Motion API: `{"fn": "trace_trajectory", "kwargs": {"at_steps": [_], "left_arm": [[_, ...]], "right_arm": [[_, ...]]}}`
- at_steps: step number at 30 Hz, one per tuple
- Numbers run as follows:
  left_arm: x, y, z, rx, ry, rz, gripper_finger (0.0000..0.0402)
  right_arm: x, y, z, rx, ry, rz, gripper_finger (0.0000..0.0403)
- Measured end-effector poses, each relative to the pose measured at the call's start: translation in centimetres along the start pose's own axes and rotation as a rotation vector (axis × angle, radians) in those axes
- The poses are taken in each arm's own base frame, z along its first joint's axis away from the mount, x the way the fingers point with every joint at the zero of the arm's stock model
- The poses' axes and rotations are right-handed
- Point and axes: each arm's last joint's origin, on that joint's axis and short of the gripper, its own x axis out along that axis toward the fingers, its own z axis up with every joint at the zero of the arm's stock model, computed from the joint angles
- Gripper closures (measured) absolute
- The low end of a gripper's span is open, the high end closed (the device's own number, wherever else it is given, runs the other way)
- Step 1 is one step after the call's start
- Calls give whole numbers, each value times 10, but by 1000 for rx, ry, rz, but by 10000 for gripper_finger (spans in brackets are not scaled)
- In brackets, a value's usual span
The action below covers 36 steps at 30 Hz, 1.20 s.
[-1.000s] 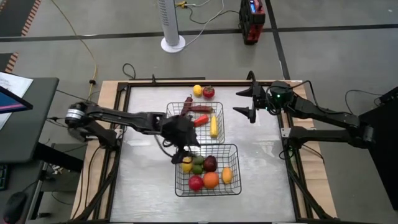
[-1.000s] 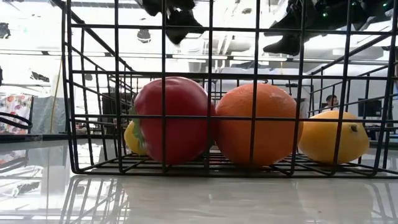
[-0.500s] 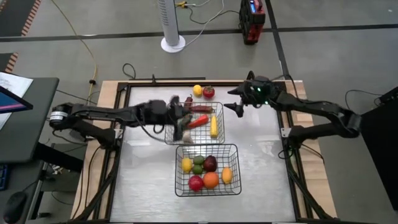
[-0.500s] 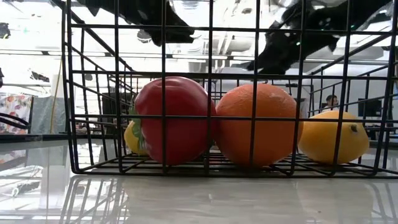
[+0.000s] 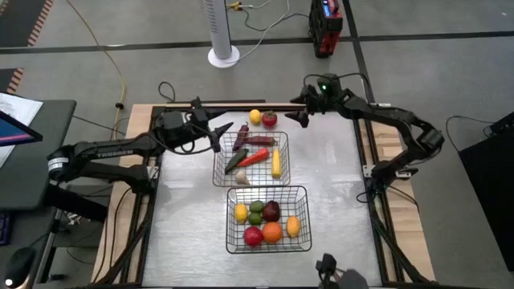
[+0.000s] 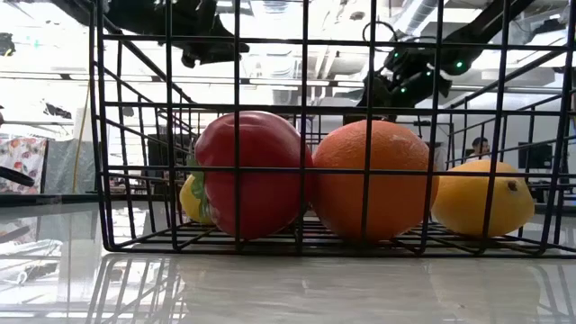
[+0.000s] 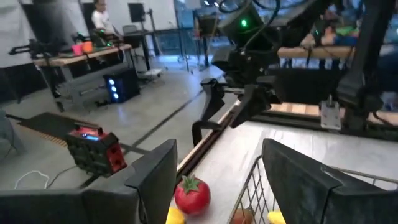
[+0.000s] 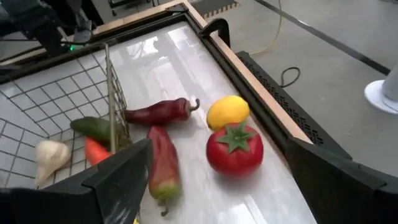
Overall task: Sort produce into baskets
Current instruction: Put the red chili pepper into the top wire basket
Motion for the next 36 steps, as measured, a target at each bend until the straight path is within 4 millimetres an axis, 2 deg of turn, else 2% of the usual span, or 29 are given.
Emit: {"fn": "trace_trajectory", "kwargs": {"at_steps": [8,15,23,28,32,36], "left_arm": [[-14,10,-17,-116,-5,50,178],[-26,7,-11,-99,-12,27,178],[-40,5,-5,-67,-19,59,178],[-45,4,-4,-53,-5,84,178],[-45,3,-9,-59,42,86,178],[-45,5,-13,-80,79,157,178]], "right_arm": [[18,-33,-2,-28,69,24,10],[35,-46,-3,-50,225,73,10],[48,-55,-8,-76,221,137,10],[42,-60,-8,-62,213,135,10],[22,-57,4,-58,204,115,10],[2,-58,16,-48,172,46,10]]}}
